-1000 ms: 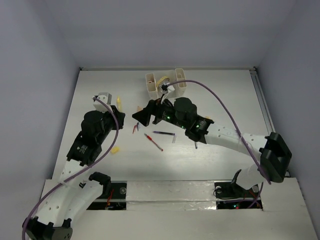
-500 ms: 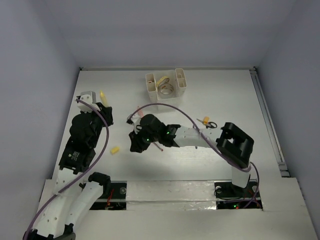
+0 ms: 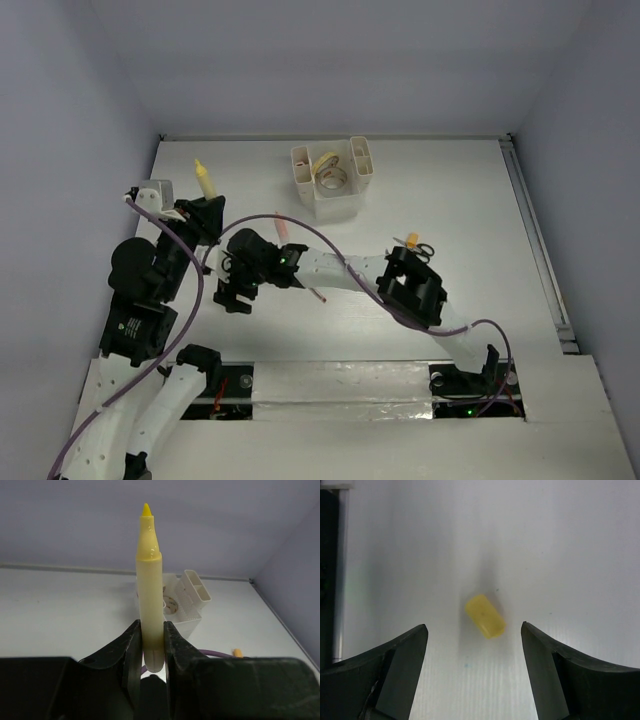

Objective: Sort the stationery into containers
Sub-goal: Pick up the pen cap from the center of the board.

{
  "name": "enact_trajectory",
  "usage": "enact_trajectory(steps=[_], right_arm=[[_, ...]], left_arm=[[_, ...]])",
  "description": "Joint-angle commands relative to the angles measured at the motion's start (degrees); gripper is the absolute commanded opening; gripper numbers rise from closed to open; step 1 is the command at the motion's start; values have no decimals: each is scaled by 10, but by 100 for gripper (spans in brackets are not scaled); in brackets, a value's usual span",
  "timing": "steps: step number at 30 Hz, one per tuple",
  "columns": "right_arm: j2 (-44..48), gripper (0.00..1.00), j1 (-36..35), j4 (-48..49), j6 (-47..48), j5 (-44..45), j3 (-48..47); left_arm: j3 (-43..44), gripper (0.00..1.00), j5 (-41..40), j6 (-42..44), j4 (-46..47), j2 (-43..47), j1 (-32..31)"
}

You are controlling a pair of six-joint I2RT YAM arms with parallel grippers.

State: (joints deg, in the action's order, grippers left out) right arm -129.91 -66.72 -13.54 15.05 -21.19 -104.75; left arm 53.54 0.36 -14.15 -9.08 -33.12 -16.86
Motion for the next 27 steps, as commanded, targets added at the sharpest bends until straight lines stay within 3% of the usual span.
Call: enact_trajectory(steps=[1,6,10,21,27], right_arm=[[-35,81,4,-67,71,17,-86],[-120,82,4,-177,130,13,-233],[-159,82,4,-234,157,-4,-298],[-190,80,4,-253,176,-12,-309],[-209,69,4,-222,155,-17,-315]], left_arm=[[5,0,32,1,45,5,2],[21,0,37,5,35,10,2],[21,0,39,7,33,12,2],[4,0,34,9,45,3,2],[-5,0,34,8,48,-2,2]])
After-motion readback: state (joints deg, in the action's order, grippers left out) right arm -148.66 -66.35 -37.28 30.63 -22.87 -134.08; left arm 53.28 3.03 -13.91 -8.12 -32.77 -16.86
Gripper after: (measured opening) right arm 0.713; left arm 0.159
